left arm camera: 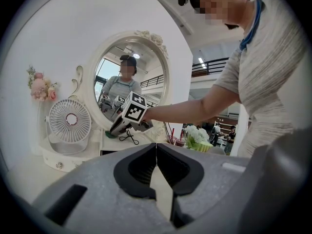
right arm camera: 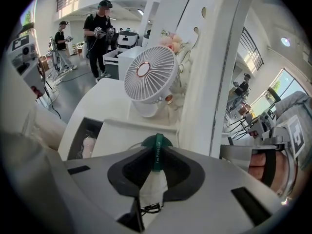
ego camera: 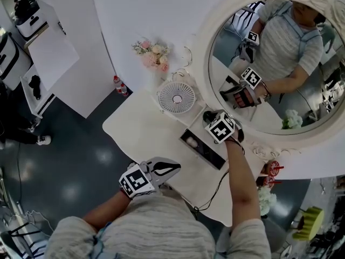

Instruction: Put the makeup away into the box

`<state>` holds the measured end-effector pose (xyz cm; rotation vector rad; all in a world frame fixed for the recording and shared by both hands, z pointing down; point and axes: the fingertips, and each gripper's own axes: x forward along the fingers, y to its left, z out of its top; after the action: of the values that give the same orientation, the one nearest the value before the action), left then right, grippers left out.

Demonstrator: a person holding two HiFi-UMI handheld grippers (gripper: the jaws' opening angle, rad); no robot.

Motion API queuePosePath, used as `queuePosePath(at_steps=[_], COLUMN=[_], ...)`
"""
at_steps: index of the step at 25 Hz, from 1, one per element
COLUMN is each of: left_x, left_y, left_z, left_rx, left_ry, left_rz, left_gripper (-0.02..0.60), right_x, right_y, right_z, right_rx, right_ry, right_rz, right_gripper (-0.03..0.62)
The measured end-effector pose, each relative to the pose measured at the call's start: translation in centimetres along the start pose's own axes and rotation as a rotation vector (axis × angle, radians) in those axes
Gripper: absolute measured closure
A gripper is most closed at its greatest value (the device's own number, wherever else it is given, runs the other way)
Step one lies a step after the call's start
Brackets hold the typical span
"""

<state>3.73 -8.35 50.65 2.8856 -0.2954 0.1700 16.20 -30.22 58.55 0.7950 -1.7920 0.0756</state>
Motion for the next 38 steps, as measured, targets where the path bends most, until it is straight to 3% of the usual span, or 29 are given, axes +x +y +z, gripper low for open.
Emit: queuePosePath(at_steps=[6, 22, 30, 38], left_x=[-0.2, 0.3, 0.8, 1.4], left_y=[-0.1, -1.2, -2.3, -3.6], left_z=[0.0, 0.3, 0.5, 0.5], left_rx=[0.002, 0.018, 0.031, 0.042], left_ry=[-0.001, -0.01, -0.011, -0.008], left_rz=[0.007, -0.004, -0.019, -0.034], left_gripper=[0.566, 0.566, 0.566, 0.566], right_x=[-0.1, -5.2, -9.0, -11.0], right_y=[0.0, 0.0, 1.4, 4.4], right_z=[0.1, 2.3, 2.5, 0.1], right_rx=[-0.031, 0.026, 0.1, 0.152], right_ry=[-0.009, -0.193, -0.309, -0.344], right_rz=[-0.026, -0.075, -0.076, -0.013], right_gripper=[0.579, 0.585, 0.585, 0.585])
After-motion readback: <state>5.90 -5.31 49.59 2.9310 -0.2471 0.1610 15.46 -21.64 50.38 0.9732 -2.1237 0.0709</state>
